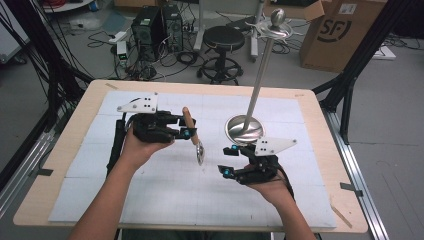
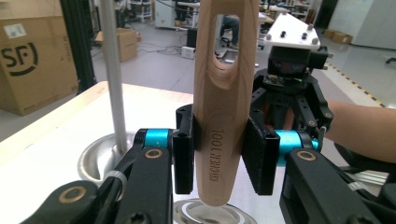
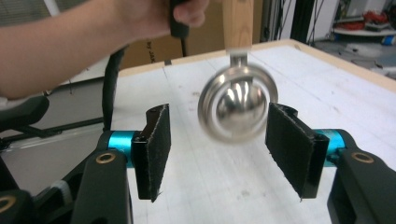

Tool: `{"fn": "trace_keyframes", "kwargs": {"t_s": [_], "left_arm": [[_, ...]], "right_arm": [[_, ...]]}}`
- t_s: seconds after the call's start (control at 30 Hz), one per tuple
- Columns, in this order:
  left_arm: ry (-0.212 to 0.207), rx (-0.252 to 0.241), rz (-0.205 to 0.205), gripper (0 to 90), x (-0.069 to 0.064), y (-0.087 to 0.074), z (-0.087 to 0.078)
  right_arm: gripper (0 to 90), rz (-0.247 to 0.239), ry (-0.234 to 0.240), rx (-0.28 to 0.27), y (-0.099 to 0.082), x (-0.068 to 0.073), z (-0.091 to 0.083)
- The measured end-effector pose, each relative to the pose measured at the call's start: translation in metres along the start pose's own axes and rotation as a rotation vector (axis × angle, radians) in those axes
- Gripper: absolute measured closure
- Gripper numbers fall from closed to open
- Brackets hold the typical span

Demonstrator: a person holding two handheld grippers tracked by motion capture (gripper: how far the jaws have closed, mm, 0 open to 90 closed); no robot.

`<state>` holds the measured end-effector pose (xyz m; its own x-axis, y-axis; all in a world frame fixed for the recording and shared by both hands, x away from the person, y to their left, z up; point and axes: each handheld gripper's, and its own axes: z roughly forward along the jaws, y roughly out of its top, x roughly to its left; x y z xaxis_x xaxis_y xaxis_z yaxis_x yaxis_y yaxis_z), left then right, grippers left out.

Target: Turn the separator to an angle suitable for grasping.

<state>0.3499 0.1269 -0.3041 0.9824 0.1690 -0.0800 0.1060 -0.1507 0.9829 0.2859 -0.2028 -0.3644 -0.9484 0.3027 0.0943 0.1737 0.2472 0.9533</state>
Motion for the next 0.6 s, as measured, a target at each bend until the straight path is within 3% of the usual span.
{"fn": "trace_keyframes", "kwargs": {"t_s": [0.27, 0.43, 0.6], "left_arm": [[0.023, 0.011, -0.024, 67.8, 0.007, 0.006, -0.007], [0.025, 0.010, -0.016, 67.8, 0.006, 0.010, -0.012], [0.024, 0.016, -0.009, 67.8, 0.004, 0.011, -0.016]], "right_arm": [[34.9, 0.013, -0.112, 0.037, -0.009, -0.014, -0.018], [32.9, 0.016, -0.147, 0.047, -0.011, -0.019, -0.023], [31.1, 0.013, -0.151, 0.070, -0.013, -0.021, -0.021]]}}
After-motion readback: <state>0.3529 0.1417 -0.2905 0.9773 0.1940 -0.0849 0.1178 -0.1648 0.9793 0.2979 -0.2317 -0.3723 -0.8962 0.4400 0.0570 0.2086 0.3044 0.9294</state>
